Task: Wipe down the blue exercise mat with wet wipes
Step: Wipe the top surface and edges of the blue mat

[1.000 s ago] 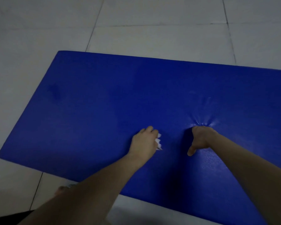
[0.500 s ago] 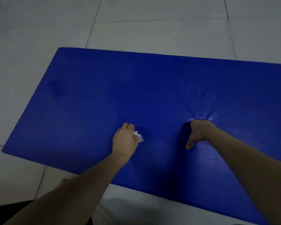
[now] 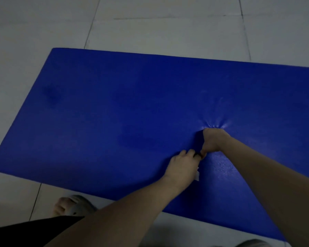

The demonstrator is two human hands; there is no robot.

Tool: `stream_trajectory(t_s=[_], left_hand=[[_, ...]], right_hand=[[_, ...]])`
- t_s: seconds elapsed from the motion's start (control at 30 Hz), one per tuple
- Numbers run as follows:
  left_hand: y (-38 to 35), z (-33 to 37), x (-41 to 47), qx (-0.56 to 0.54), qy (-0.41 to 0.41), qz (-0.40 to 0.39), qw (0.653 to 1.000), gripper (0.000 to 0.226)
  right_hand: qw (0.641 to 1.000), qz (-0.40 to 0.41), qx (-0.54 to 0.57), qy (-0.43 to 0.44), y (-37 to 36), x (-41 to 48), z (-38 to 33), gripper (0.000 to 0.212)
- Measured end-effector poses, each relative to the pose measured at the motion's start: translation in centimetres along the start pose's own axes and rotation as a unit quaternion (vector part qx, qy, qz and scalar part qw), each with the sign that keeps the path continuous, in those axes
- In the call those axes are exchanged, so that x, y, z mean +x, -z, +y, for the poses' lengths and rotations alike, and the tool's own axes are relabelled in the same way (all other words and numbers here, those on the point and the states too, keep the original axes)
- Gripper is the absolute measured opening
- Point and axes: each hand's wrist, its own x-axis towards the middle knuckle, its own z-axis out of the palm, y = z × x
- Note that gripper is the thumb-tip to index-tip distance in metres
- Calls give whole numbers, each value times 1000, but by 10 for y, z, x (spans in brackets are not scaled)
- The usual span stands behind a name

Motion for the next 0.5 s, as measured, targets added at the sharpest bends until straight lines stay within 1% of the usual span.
stream_trajectory(t_s=[0.07,0.13,0.2,0.23,0.33,0.37,0.4,0.47,0.5], left_hand=[[3,-23,-8,5,3,9,1000,31],[13,-48,-20,-5,38,23,999,33],[27,-78,-34,-9,98,24,995,32],[34,-94,-41,-12,129,15,992,30],[51,-139,-62,-47,226,14,973,22],[56,-149,-68,-58,258,20,964,20],[60,-156,-74,-55,284,25,957,20],[68,-167,-82,-14,322,34,946,26],[70,-170,-85,2,335,40,941,27]], right_hand=[[1000,-13,-3,0,1,-1,-1,81],[1000,-23,4,-3,4,-2,-1,84],[1000,-28,2,-11,5,-7,-2,86],[999,-29,0,-16,5,-11,-3,90],[999,-25,-18,-43,-2,-32,-9,112],[998,-26,-27,-50,-6,-42,-12,113],[997,-37,-29,-57,-9,-54,-13,108],[995,-70,-11,-64,-20,-72,-13,91],[994,-84,-6,-69,-29,-80,-13,85]])
